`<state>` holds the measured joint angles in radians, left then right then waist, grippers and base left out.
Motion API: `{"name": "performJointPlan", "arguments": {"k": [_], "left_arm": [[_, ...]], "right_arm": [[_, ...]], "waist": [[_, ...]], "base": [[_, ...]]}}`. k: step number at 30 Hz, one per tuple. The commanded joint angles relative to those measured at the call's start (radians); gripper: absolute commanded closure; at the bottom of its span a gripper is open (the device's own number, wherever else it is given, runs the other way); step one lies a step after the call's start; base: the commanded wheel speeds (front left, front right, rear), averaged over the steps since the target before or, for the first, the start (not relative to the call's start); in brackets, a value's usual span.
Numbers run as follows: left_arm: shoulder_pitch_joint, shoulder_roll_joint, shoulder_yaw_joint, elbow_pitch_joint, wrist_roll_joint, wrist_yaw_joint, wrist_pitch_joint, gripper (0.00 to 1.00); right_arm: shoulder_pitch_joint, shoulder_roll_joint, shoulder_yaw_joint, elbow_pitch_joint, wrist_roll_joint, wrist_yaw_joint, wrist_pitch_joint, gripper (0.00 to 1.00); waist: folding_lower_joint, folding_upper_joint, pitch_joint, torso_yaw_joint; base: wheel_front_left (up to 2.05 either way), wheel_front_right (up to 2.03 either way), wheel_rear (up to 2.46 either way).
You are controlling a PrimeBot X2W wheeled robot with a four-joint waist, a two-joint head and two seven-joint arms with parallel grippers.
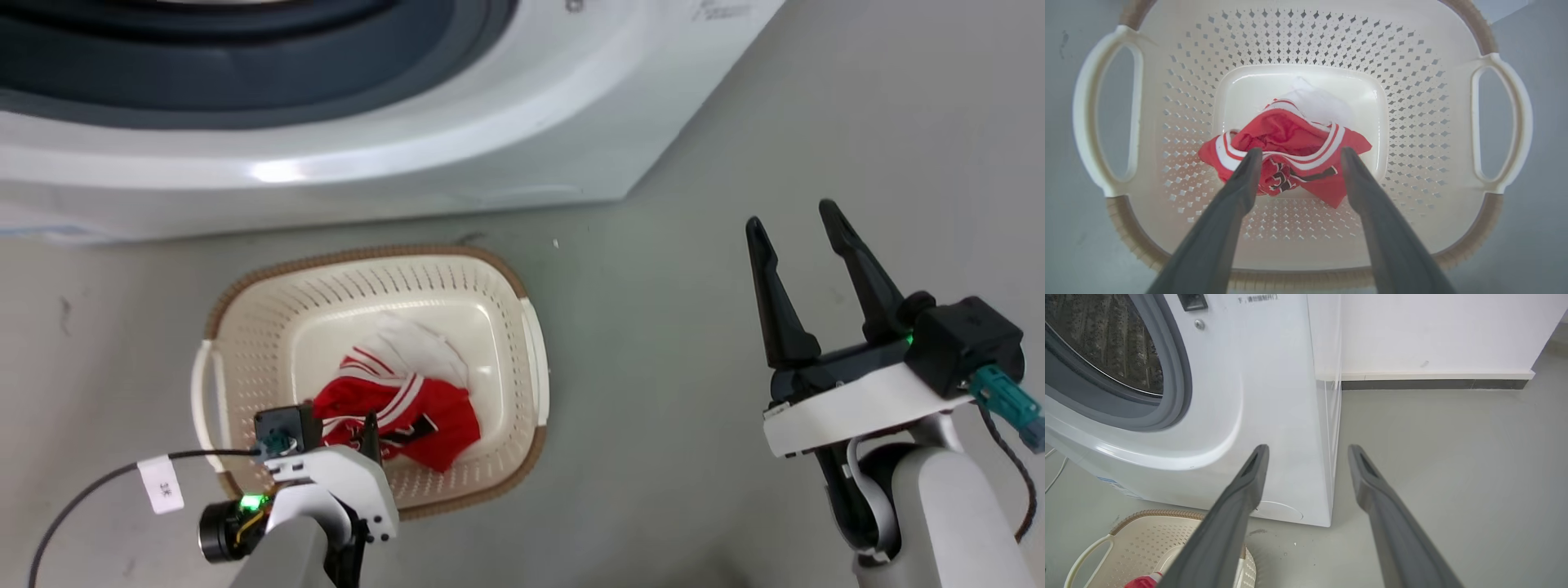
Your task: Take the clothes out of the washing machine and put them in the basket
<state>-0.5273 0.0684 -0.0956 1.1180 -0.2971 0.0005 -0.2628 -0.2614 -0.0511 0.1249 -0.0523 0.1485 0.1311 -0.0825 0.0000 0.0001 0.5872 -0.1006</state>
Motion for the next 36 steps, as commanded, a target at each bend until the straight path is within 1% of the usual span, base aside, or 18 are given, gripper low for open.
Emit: {"name": "performJointPlan", "arguments": {"k": [1,6,7,11,16,17,19,22,26,32,36], "left_arm": [[0.031,-0.005,0.005,-0.017,-0.003,-0.004,-0.003,0.0],[0.108,-0.013,0.012,-0.072,0.003,0.004,-0.003,0.0],[0.184,-0.017,0.02,-0.14,0.011,0.014,-0.003,0.0],[0.24,-0.018,0.025,-0.222,0.011,0.019,-0.003,0.0],[0.307,-0.018,0.026,-0.35,0.011,0.028,-0.003,0.0],[0.333,-0.019,0.029,-0.44,0.027,0.041,-0.003,0.0],[0.347,-0.018,0.024,-0.487,0.041,0.045,-0.003,0.0],[0.345,-0.019,0.01,-0.548,0.057,0.046,-0.003,0.0],[0.306,-0.019,-0.016,-0.596,0.07,0.055,-0.003,0.0],[0.253,-0.018,-0.032,-0.608,0.084,0.069,-0.003,0.0],[0.183,-0.019,-0.035,-0.61,0.085,0.077,-0.003,0.0]], "right_arm": [[0.026,0.002,-0.008,0.005,-0.006,-0.001,-0.003,0.0],[0.081,0.002,-0.032,-0.004,-0.01,-0.001,0.008,0.0],[0.13,0.002,-0.045,-0.008,-0.019,-0.001,0.025,0.0],[0.173,0.002,-0.069,-0.021,-0.052,-0.001,0.043,0.0],[0.228,0.002,-0.09,-0.034,-0.066,-0.001,0.069,0.0],[0.251,0.001,-0.104,-0.049,-0.074,-0.001,0.081,0.0],[0.269,0.002,-0.111,-0.054,-0.069,-0.001,0.091,0.0],[0.283,0.002,-0.125,-0.066,-0.071,-0.001,0.103,0.0],[0.295,0.002,-0.13,-0.082,-0.074,-0.001,0.115,0.0],[0.304,0.002,-0.125,-0.095,-0.061,-0.001,0.122,0.0],[0.289,0.002,-0.122,-0.111,-0.055,-0.001,0.122,0.0]], "waist": [[0.0,-0.0001,-0.113,0.037],[0.0,-0.0001,-0.219,0.061],[0.0,-0.0001,-0.295,0.079],[0.0,-0.0001,-0.355,0.097],[0.0,-0.0001,-0.427,0.114],[0.0,-0.0001,-0.451,0.12],[0.0,-0.0001,-0.471,0.126],[0.0,-0.0001,-0.487,0.137],[0.0,-0.0001,-0.494,0.144],[0.0,-0.0001,-0.487,0.148],[0.0,-0.0001,-0.443,0.147]], "base": [[0.0,0.0,0.0],[0.0,0.0,0.0],[0.0,0.0,0.0],[0.0,0.0,0.0],[0.0,0.0,0.0],[0.0,0.0,0.0],[0.0,0.0,0.0],[0.0,0.0,0.0],[0.0,0.0,0.0],[0.0,0.0,0.0],[0.0,0.0,0.0]]}}
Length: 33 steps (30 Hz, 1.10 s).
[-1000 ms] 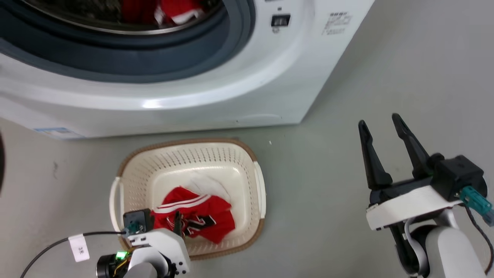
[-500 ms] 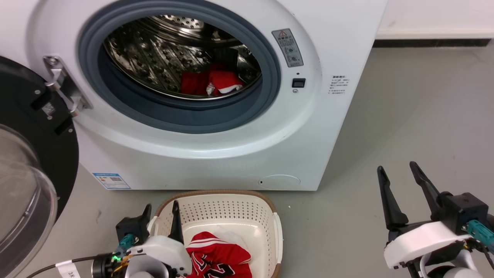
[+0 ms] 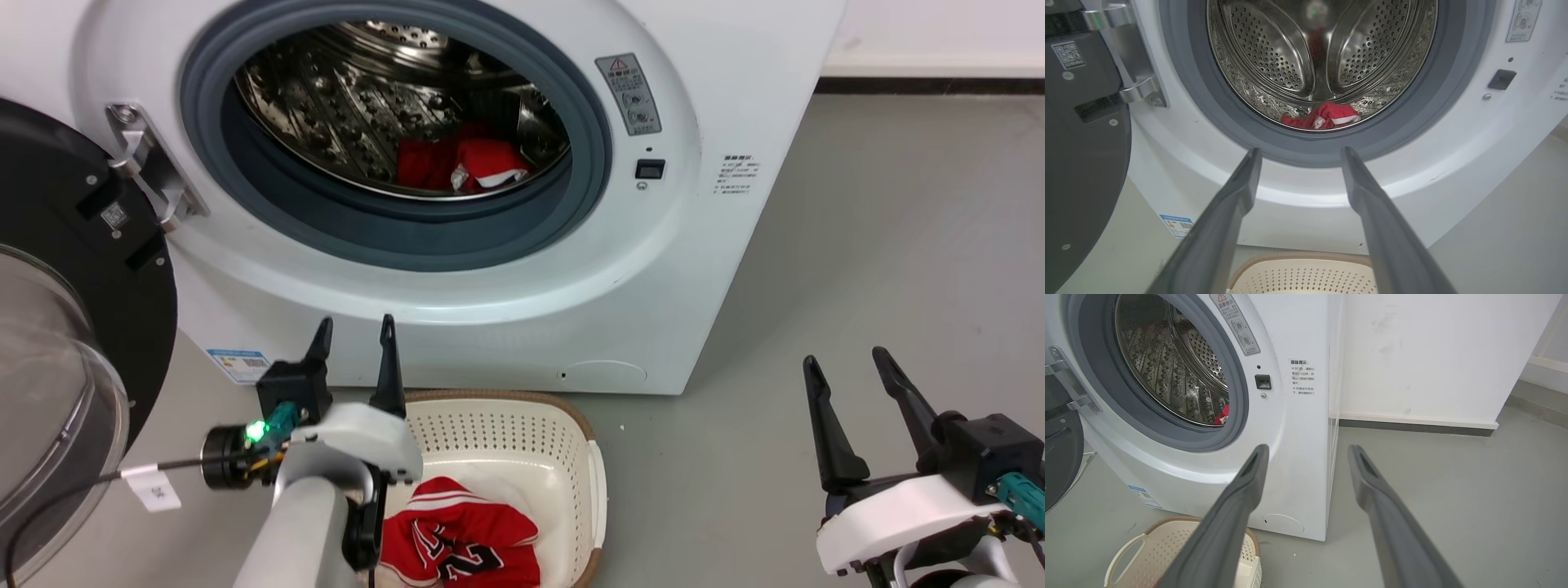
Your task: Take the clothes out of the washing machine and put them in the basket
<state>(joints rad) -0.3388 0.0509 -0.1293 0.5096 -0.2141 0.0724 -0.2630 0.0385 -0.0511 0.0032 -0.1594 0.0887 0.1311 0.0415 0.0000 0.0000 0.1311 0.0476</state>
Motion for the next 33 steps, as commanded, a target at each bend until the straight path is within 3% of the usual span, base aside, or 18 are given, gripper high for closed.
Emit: {"name": "performJointPlan", "arguments": {"k": [1,6,20,21,33], "left_arm": [[-0.025,-0.001,0.0,-0.003,0.005,0.004,-0.003,0.0],[-0.125,-0.001,-0.002,0.013,0.008,-0.001,-0.003,0.0],[-0.582,0.033,-0.02,0.274,-0.014,-0.075,0.075,0.0],[-0.665,0.047,-0.022,0.341,-0.012,-0.082,0.099,0.0],[-0.995,0.13,-0.039,0.559,-0.002,-0.107,0.237,0.0]], "right_arm": [[-0.016,0.002,0.0,-0.008,0.006,-0.001,-0.003,0.0],[-0.031,0.002,-0.003,-0.019,0.007,-0.001,-0.007,0.0],[-0.124,0.002,0.033,-0.035,-0.006,-0.001,-0.022,0.0],[-0.146,0.002,0.047,-0.034,-0.008,-0.001,-0.026,0.0],[-0.226,0.002,0.135,0.013,0.02,-0.001,-0.065,0.0]], "waist": [[0.0,0.0,0.025,-0.002],[0.0,0.0,0.082,-0.003],[0.0,0.0,0.308,-0.041],[0.0,0.0,0.349,-0.055],[0.0,0.0,0.498,-0.147]], "base": [[0.0,0.0,0.0],[0.0,0.0,0.0],[0.0,0.0,0.0],[0.0,0.0,0.0],[0.0,0.0,0.0]]}}
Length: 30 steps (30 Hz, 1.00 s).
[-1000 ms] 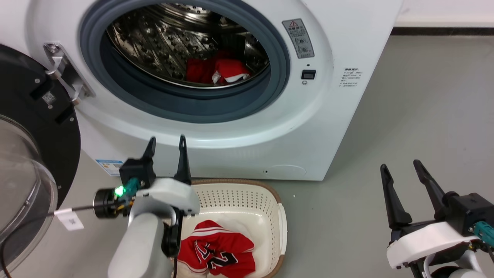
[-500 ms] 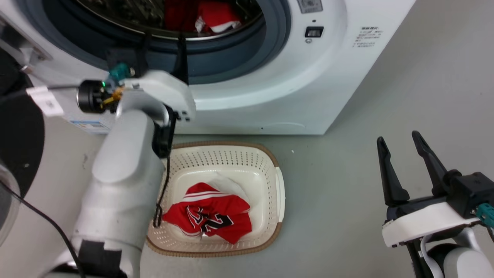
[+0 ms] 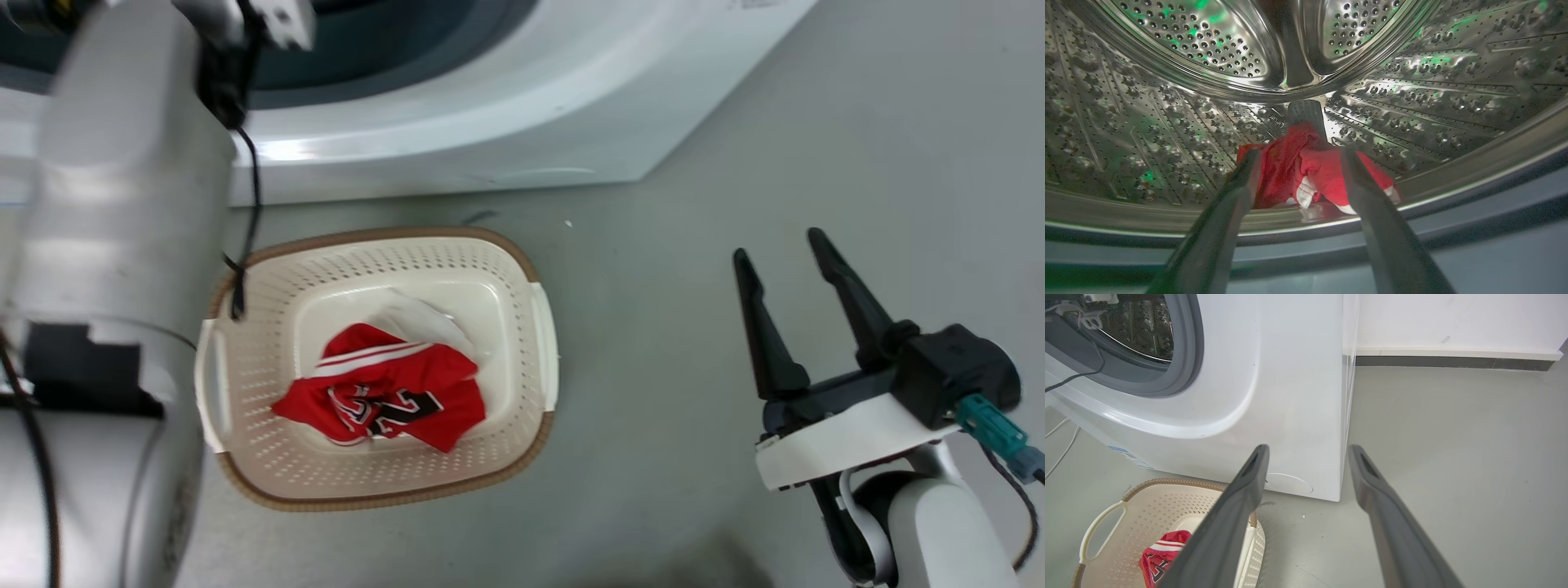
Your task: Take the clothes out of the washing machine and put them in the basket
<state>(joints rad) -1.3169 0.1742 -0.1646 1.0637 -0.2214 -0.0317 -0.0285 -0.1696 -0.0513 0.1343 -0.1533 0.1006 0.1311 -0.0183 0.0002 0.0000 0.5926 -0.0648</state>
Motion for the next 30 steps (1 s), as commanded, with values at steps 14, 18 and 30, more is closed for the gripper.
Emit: {"name": "performJointPlan", "arguments": {"k": [14,18,30], "left_arm": [[-0.266,0.128,-0.037,0.155,0.026,-0.012,0.259,0.0],[-0.301,0.146,-0.053,0.174,0.033,-0.019,0.34,0.0],[-0.326,0.163,-0.081,0.173,0.032,0.021,0.436,1.0]], "right_arm": [[-0.077,0.002,0.101,0.092,0.066,-0.001,-0.072,0.0],[-0.086,0.002,0.122,0.115,0.079,-0.001,-0.088,0.0],[-0.132,0.002,0.148,0.169,0.128,-0.001,-0.128,0.0]], "waist": [[-0.0002,0.0,0.163,-0.151],[-0.0002,0.0,0.178,-0.173],[-0.0002,0.0,0.209,-0.206]], "base": [[0.0,0.0,0.0],[0.0,0.0,0.0],[0.0,0.0,0.0]]}}
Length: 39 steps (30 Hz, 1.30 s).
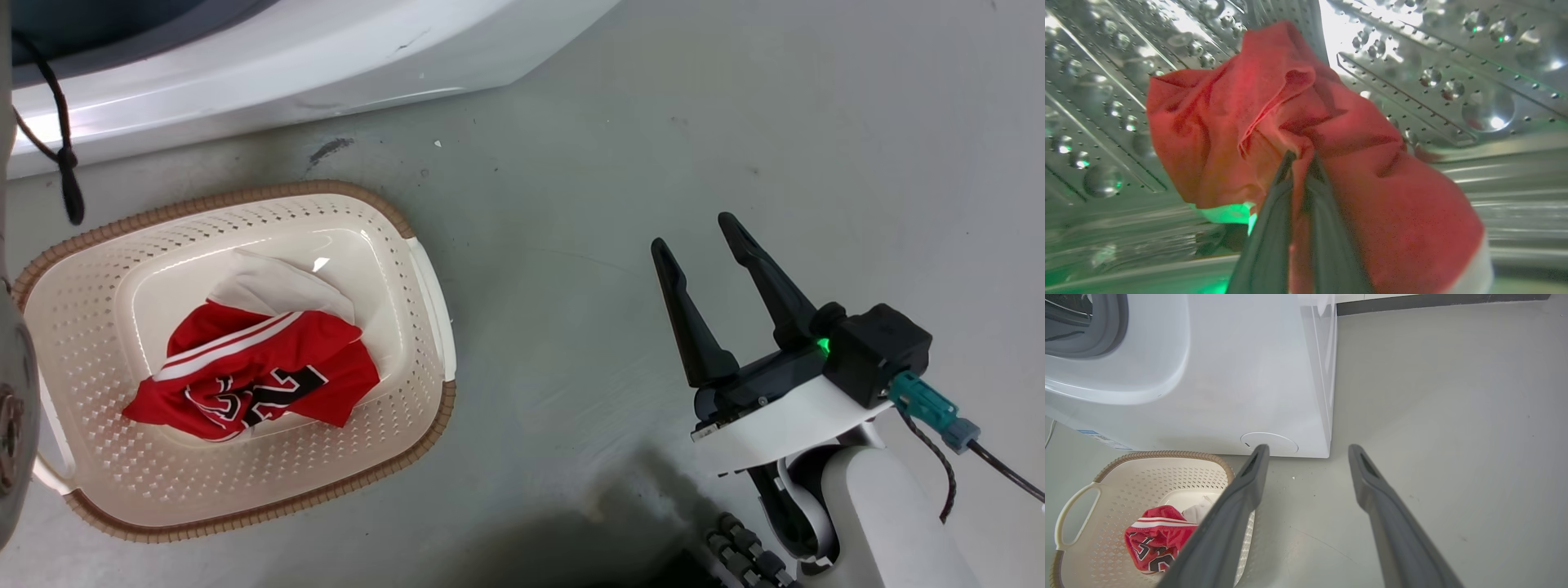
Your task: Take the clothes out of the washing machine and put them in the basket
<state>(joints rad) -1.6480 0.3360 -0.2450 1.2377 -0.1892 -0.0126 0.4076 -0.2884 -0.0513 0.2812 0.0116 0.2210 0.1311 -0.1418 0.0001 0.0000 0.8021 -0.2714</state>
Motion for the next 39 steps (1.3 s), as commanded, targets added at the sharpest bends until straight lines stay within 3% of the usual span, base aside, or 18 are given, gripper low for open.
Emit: {"name": "performJointPlan", "arguments": {"k": [1,12,21,26,39], "left_arm": [[0.013,0.001,0.003,-0.008,-0.005,0.009,-0.02,1.0],[0.159,-0.012,0.009,-0.087,-0.023,0.051,-0.362,1.0],[0.337,-0.043,0.023,-0.086,-0.057,0.06,-0.639,1.0],[0.465,-0.055,0.042,-0.142,-0.073,0.056,-0.673,1.0],[0.824,-0.089,0.112,-0.499,-0.062,0.051,-0.673,1.0]], "right_arm": [[-0.018,0.002,-0.001,0.007,0.009,-0.001,-0.007,0.0],[-0.009,0.002,-0.048,0.011,-0.004,-0.001,-0.004,0.0],[0.056,0.002,-0.102,-0.007,-0.018,-0.001,0.025,0.0],[0.108,0.002,-0.138,-0.024,-0.028,-0.001,0.047,0.0],[0.21,0.002,-0.193,-0.067,-0.035,-0.001,0.097,0.0]], "waist": [[-0.0001,0.0,-0.003,0.001],[-0.0001,0.0,-0.098,0.035],[-0.0001,0.0,-0.251,0.066],[-0.0001,0.0,-0.341,0.093],[-0.0001,0.0,-0.525,0.159]], "base": [[0.0,0.0,0.0],[0.0,0.0,0.0],[0.0,0.0,0.0],[0.0,0.0,0.0],[0.0,0.0,0.0]]}}
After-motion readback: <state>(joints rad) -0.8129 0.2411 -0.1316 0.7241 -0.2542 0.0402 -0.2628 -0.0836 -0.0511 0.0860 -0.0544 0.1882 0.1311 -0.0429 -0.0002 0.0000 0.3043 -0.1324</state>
